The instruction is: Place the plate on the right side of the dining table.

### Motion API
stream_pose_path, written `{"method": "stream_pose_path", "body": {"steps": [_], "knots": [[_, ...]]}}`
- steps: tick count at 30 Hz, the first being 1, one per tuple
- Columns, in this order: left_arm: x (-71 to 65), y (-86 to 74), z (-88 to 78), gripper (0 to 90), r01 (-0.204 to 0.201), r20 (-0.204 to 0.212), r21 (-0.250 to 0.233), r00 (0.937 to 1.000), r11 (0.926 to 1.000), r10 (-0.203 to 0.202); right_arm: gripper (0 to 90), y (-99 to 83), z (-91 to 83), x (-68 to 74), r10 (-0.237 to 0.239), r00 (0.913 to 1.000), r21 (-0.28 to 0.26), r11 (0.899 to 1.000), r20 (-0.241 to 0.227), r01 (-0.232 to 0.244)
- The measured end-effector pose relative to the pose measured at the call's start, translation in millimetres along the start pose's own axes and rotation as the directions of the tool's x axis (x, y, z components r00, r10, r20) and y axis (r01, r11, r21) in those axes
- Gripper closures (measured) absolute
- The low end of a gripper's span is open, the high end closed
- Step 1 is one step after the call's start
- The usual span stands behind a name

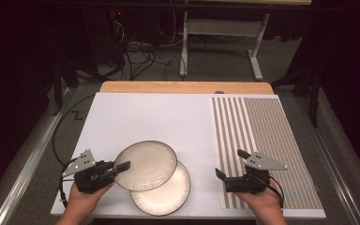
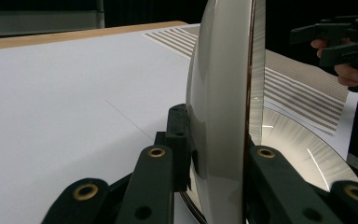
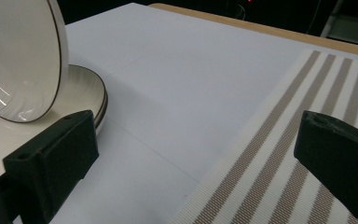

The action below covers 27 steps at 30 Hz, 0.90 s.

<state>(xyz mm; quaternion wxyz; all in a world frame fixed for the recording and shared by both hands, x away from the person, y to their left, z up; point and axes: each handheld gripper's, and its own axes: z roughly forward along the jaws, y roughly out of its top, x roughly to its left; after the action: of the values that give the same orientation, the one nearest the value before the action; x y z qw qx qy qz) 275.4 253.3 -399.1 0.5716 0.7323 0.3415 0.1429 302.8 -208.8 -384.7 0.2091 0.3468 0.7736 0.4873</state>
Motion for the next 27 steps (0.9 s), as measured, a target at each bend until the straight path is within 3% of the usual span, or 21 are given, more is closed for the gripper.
{"method": "stream_pose_path", "body": {"steps": [7,14,27], "knots": [[-0.3,0.1,-0.4,77.3,-0.012,-0.013,0.008,0.9998,0.9999,0.012,3.1,8.6,25.7,24.9,-0.037,0.9962,0.003,0.999,-0.079,0.037],[-1.8,0.0,-0.9,77.3,-0.018,-0.019,0.006,0.9997,0.9998,0.018,8.7,19.5,52.9,53.4,-0.077,0.9849,0.004,0.997,-0.155,0.078],[-2.8,-0.2,-1.4,77.4,-0.028,-0.019,0.006,0.9994,0.9996,0.029,22.4,29.6,85.6,75.5,-0.056,0.9702,0.024,0.998,-0.236,0.063]]}}
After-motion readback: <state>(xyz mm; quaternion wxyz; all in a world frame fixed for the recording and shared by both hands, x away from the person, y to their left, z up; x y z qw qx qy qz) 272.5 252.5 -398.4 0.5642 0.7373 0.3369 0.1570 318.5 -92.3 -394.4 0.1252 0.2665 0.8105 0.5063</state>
